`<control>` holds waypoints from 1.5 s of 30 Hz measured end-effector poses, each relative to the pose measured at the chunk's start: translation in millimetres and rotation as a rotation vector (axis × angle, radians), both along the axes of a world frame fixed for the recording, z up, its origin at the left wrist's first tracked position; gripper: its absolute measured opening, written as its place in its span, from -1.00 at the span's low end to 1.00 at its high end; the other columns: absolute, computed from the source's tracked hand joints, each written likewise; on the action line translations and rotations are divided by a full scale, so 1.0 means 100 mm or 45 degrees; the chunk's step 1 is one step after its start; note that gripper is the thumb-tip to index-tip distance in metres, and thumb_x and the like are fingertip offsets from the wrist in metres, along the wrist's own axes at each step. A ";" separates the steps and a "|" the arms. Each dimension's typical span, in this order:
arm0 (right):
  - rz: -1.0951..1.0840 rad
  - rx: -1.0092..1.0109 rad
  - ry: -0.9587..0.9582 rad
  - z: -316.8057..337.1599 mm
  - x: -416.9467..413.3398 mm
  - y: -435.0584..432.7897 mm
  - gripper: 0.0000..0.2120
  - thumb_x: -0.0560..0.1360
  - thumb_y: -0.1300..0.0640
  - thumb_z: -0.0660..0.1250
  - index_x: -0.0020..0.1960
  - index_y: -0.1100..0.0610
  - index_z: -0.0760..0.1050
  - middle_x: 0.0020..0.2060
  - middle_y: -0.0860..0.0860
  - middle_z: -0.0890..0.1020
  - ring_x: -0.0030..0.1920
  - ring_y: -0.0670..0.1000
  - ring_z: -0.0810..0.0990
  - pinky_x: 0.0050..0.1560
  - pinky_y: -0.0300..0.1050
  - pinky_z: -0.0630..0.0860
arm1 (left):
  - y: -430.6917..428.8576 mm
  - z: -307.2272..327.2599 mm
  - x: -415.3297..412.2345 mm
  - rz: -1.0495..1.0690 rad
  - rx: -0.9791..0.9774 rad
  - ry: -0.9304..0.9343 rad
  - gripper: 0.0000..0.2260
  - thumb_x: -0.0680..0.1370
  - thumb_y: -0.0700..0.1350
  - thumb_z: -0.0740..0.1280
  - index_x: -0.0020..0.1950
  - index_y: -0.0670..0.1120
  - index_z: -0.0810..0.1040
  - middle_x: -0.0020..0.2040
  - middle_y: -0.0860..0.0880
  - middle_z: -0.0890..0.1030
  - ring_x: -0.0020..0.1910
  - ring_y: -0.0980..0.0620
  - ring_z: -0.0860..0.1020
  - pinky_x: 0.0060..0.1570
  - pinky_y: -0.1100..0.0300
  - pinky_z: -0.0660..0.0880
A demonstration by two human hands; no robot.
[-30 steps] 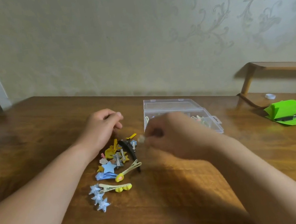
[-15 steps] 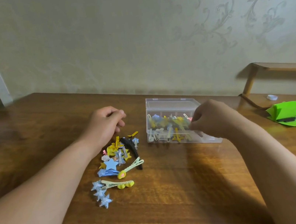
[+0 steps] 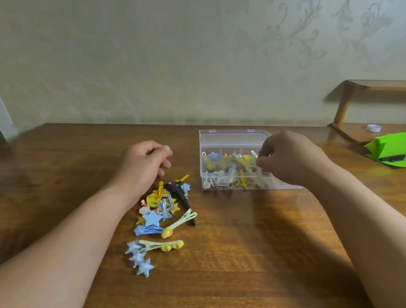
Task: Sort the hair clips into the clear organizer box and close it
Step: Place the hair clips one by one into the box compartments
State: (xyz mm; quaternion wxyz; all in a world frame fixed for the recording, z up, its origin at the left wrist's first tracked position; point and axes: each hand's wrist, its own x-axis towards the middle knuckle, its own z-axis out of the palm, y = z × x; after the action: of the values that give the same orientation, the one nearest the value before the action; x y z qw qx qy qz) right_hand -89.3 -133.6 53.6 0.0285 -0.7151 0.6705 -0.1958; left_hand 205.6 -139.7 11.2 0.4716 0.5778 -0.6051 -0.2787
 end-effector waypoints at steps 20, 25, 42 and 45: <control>1.021 -0.022 0.144 -0.06 0.85 0.60 -0.86 0.60 -0.01 0.44 0.11 -0.10 0.74 -0.02 -0.19 0.63 -0.02 -0.17 0.52 0.00 -0.12 0.55 | -0.09 -0.02 -0.03 0.019 -0.007 0.069 -0.81 0.69 -0.07 0.33 0.03 -0.10 0.71 -0.14 -0.08 0.71 -0.25 0.00 0.57 -0.07 0.08 0.51; 0.588 -0.171 -0.408 0.22 0.50 0.40 -0.93 0.59 0.06 0.46 0.05 -0.02 0.70 -0.15 -0.18 0.72 -0.14 -0.21 0.64 -0.17 -0.35 0.53 | -0.09 -0.05 0.00 -0.013 -0.017 0.116 -0.81 0.68 -0.05 0.36 -0.03 -0.08 0.72 -0.17 -0.07 0.72 -0.20 -0.06 0.62 -0.01 -0.01 0.52; -0.062 0.106 0.044 0.06 -0.06 0.04 -0.86 0.49 0.10 0.43 -0.23 -0.03 0.70 -0.37 -0.06 0.72 -0.37 0.01 0.70 -0.24 0.00 0.73 | -0.02 -0.02 -0.02 -0.006 -0.009 0.033 -0.80 0.71 -0.05 0.30 0.07 -0.07 0.70 -0.09 -0.08 0.71 -0.16 -0.02 0.61 -0.06 0.07 0.53; -0.055 0.109 0.037 0.04 -0.06 0.03 -0.86 0.51 0.07 0.42 -0.21 -0.02 0.71 -0.35 -0.08 0.72 -0.36 -0.01 0.69 -0.29 -0.06 0.68 | -0.03 -0.02 0.00 -0.012 -0.010 0.022 -0.80 0.71 -0.03 0.30 0.06 -0.04 0.71 -0.09 -0.06 0.71 -0.14 -0.03 0.62 -0.06 0.07 0.52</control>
State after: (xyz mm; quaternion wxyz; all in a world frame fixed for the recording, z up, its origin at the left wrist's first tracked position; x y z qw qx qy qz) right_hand -95.6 -130.6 58.0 0.0450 -0.7013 0.6939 -0.1572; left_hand 205.3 -142.6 9.1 0.4776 0.5707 -0.6049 -0.2835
